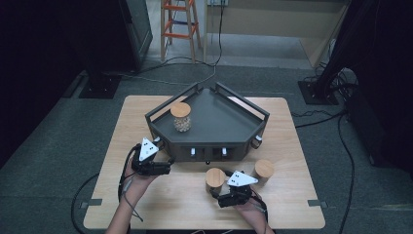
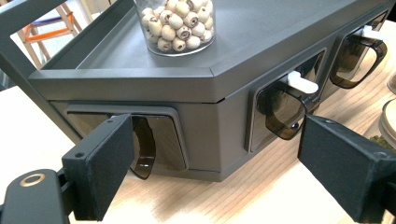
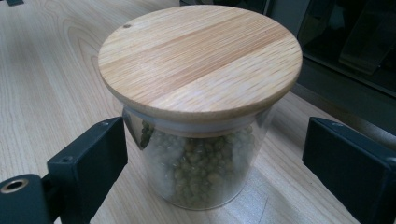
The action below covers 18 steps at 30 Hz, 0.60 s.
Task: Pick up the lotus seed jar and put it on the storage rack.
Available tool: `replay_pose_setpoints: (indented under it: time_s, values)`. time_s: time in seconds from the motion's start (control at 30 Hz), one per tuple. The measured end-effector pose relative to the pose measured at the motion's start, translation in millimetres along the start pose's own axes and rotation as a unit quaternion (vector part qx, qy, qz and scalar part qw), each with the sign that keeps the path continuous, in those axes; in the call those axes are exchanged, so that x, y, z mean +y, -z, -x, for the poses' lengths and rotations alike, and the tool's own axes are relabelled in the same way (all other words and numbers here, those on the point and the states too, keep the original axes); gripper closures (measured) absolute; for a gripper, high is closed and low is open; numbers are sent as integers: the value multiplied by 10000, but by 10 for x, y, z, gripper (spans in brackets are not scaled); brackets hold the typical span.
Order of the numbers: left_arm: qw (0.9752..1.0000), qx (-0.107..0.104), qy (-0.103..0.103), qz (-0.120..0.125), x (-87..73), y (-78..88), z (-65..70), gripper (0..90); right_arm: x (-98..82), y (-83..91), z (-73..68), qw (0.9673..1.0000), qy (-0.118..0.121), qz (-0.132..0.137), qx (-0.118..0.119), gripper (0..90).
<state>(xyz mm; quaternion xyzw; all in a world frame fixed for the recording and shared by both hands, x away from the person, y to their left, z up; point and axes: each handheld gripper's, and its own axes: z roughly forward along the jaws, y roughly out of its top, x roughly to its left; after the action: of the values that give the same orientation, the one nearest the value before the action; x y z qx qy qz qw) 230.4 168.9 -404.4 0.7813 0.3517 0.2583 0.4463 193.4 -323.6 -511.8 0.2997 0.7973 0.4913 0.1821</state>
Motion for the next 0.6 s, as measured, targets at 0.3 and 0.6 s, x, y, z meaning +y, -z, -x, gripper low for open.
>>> replay_pose_setpoints:
  time_s: [0.3, 0.6]
  values:
    - [9999, -31, 115, -66, -111, -5, 4, 109, 2, 1, -2, 10000, 8, -8, -4, 65]
    - [9999, -13, 129, -39, -170, 49, 7, 109, 4, 0, -1, 10000, 19, -14, 0, 65]
